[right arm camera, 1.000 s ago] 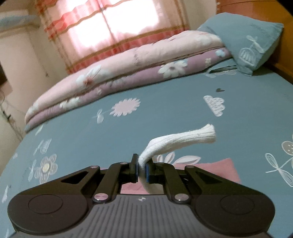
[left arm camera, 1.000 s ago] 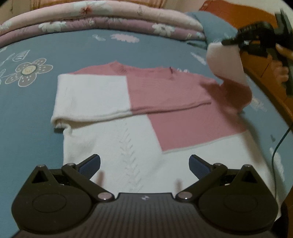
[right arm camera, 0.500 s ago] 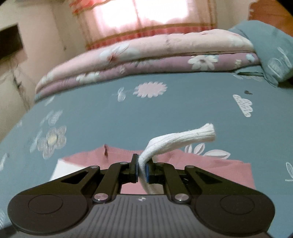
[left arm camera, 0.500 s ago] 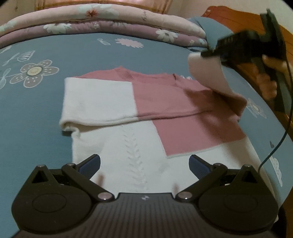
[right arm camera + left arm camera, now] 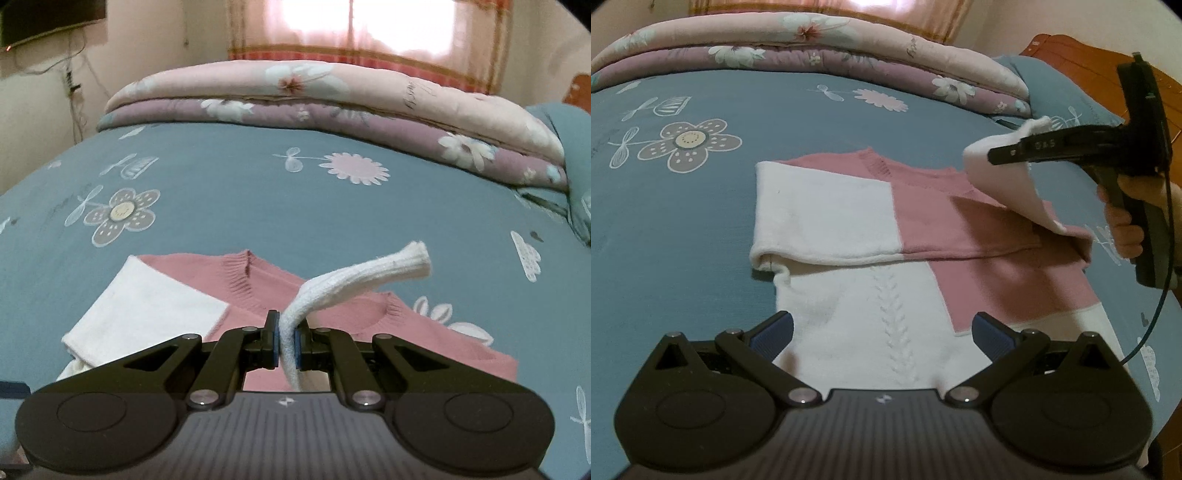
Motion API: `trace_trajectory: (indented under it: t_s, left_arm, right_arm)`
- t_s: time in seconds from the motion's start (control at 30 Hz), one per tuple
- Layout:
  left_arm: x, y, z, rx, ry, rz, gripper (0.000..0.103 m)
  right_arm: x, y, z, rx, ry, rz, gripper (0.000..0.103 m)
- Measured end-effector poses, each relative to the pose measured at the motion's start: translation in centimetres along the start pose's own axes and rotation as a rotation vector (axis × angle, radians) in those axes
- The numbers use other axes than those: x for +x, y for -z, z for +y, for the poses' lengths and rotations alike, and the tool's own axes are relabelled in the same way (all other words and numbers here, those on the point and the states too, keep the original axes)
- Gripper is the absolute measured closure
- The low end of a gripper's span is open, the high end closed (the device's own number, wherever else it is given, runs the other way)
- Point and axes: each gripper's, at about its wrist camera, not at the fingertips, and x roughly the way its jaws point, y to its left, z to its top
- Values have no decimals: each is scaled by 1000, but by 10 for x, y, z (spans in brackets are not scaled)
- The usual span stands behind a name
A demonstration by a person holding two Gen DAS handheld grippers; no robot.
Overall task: Fold clothes
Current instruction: 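Lift the white sleeve with the right gripper and carry it across the sweater, then lay the white sleeve on the sweater body and open the right gripper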
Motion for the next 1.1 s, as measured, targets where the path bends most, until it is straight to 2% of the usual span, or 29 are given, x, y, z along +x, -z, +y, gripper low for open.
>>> trace_trajectory:
  t_s: [0.33, 0.7, 0.8, 0.87, 0.9, 1.0, 1.03, 1.07, 1.1]
  left_arm:
    - [0, -1, 9, -27, -7, -2, 1]
    - [4, -1, 9, -26, -13, 8, 1]
    - [4, -1, 9, -25, -11, 7, 1]
    - [4, -1, 9, -26, -9, 6, 1]
    - [4, -1, 10, -28, -8, 5, 1]
    - [4, -1, 9, -28, -10, 6, 1]
    - [4, -1, 9, -27, -10, 6, 1]
    - [4, 0, 9, -26, -10, 6, 1]
    - [4, 0, 9, -24, -9, 7, 1]
  right_arm:
    - [33, 23, 33, -139, 11, 93, 94]
    - [51, 34, 48, -175, -14, 133, 87]
    - [54, 39, 51, -184, -21, 158, 81]
    - [57, 42, 54, -190, -12, 176, 58]
    - [57, 43, 55, -193, -1, 174, 55]
    - [57, 41, 58, -176, 10, 151, 56]
    - [57, 40, 58, -164, 12, 143, 65]
    - [58, 37, 59, -150, 15, 129, 78]
    - [58, 33, 59, -133, 19, 111, 83]
